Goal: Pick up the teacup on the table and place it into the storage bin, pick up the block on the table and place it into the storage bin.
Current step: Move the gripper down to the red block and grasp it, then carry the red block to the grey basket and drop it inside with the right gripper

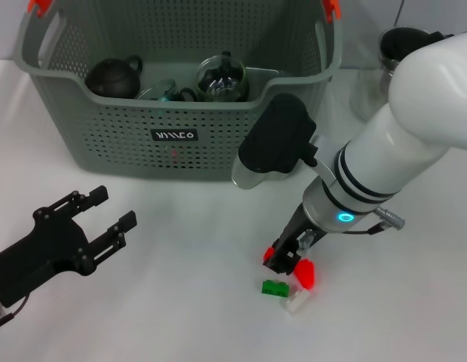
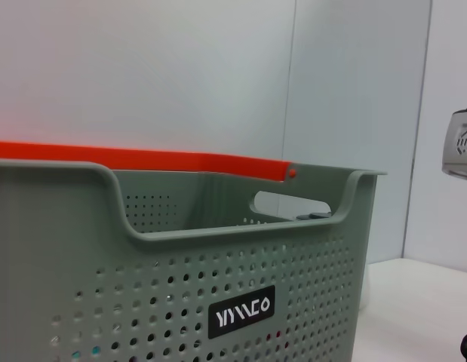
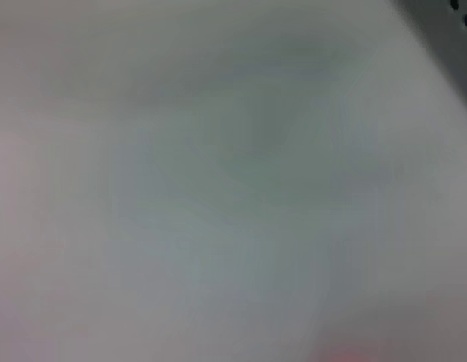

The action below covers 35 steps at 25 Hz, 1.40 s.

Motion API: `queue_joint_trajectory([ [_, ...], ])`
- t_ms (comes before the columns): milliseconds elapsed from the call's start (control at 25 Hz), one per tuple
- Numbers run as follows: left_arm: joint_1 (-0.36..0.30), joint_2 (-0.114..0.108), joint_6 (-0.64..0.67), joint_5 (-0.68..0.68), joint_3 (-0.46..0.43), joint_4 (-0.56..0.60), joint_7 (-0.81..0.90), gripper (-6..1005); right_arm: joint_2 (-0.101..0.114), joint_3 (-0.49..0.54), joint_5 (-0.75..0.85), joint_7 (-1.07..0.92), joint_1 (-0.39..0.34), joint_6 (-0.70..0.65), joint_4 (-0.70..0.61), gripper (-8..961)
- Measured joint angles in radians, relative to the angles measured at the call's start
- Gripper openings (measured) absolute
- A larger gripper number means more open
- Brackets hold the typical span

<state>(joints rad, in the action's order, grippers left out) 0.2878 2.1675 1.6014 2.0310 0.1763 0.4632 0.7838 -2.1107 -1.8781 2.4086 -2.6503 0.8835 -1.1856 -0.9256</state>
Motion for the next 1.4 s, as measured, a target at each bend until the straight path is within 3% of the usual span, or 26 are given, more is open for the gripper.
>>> queue_joint_trajectory([
  [120,-0.002,0.0,0.0,0.0,-0.003,0.0,0.0,629,0.001,0.003,0.0,0.0,0.001,0.0,0.0,423],
  [320,-0.002,0.0,0.0,0.0,-0.003,0.0,0.0,628,0.001,0.003,0.0,-0.001,0.002,-0.003,0.001,234],
  [520,-0.003,0.0,0.0,0.0,-0.003,0.0,0.0,628,0.007,0.031,0.001,-0.011,-0.01,-0.029,-0.034,189],
  [640,-0.006,0.0,0.0,0.0,-0.003,0.0,0.0,629,0.012,0.113,0.006,-0.005,-0.039,-0.096,-0.122,190],
  [920,-0.01,0.0,0.0,-0.002,-0.003,0.004,0.0,629,0.013,0.366,-0.02,0.082,-0.174,-0.309,-0.479,188],
  [1040,-0.01,0.0,0.0,-0.004,-0.003,0.005,0.0,630,0.014,0.515,-0.128,0.124,-0.208,-0.418,-0.641,188],
  [1080,-0.01,0.0,0.0,-0.004,-0.003,0.006,0.0,630,0.014,0.515,-0.128,0.124,-0.208,-0.418,-0.641,188],
  [1240,-0.006,0.0,0.0,-0.005,-0.003,0.006,0.0,630,0.015,0.674,-0.274,0.166,-0.201,-0.439,-0.709,189],
  [1400,-0.004,0.0,0.0,-0.005,-0.003,0.003,0.0,629,0.016,0.743,-0.319,0.185,-0.156,-0.344,-0.692,189],
])
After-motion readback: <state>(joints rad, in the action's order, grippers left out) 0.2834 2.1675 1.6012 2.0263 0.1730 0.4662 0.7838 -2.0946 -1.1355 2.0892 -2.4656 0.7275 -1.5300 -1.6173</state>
